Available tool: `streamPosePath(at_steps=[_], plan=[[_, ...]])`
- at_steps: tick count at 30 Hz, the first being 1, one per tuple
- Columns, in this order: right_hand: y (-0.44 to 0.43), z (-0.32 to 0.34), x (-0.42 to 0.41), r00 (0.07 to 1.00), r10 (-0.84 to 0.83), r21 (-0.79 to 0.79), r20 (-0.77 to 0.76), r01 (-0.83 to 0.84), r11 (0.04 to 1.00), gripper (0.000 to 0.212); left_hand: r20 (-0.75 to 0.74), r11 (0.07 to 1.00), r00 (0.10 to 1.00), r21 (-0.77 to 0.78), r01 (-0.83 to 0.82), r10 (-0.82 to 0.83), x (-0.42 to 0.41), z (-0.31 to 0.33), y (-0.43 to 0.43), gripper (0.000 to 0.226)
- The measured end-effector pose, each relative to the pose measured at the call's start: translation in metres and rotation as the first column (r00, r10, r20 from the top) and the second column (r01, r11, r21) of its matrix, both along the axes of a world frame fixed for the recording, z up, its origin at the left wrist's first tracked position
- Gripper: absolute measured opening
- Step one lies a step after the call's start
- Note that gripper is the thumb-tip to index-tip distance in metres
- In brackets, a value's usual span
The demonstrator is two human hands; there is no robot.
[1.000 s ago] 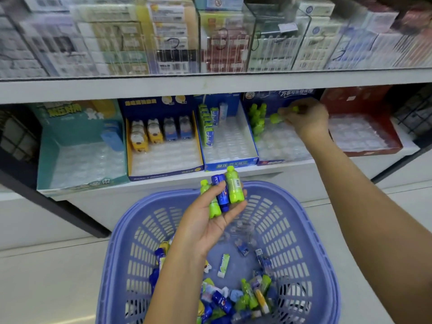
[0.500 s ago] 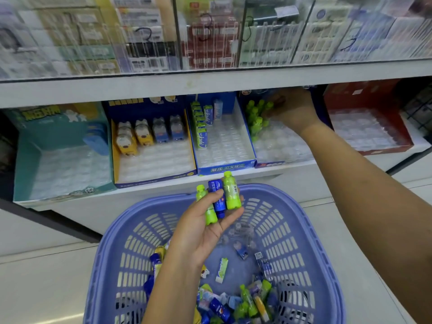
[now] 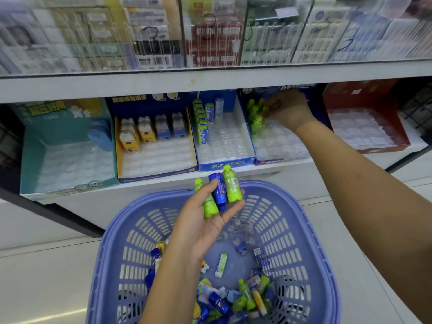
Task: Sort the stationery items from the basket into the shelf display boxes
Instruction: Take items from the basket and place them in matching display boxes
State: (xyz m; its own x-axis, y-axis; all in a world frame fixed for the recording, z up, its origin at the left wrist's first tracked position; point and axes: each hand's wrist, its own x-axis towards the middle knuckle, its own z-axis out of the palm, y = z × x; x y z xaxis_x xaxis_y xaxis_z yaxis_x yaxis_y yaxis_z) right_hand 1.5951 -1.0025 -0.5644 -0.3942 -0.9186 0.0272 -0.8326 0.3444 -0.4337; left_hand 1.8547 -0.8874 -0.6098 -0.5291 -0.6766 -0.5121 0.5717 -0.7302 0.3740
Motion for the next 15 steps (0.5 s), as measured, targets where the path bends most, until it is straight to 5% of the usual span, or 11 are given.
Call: streamPosePath(at_steps=[5,7,9,15], plan=[[0.002,0.008,0.006,0.999,-0.023,0.048,-0.043,0.025,0.999,0.032,-0.043,1.000,0.999,-0.023,0.010,-0.011,0.000,0.009,0.010,0.046],[0.012,0.013,0.013,0.994,-0.091,-0.035,-0.054,0.089,0.995,0.033,-0.055,1.000,0.998,-0.021,0.003,-0.004,0.002,0.012,0.013,0.048],[0.034,0.019,0.028,0.989,-0.115,-0.173,0.093,0.130,0.976,0.031,-0.052,1.000,0.999,-0.027,-0.011,0.010,0.003,0.013,0.015,0.049],[0.120,0.014,0.098,0.837,0.280,0.081,0.471,-0.357,0.931,0.038,0.029,0.994,0.999,-0.107,-0.037,0.041,-0.007,0.018,0.018,0.041]])
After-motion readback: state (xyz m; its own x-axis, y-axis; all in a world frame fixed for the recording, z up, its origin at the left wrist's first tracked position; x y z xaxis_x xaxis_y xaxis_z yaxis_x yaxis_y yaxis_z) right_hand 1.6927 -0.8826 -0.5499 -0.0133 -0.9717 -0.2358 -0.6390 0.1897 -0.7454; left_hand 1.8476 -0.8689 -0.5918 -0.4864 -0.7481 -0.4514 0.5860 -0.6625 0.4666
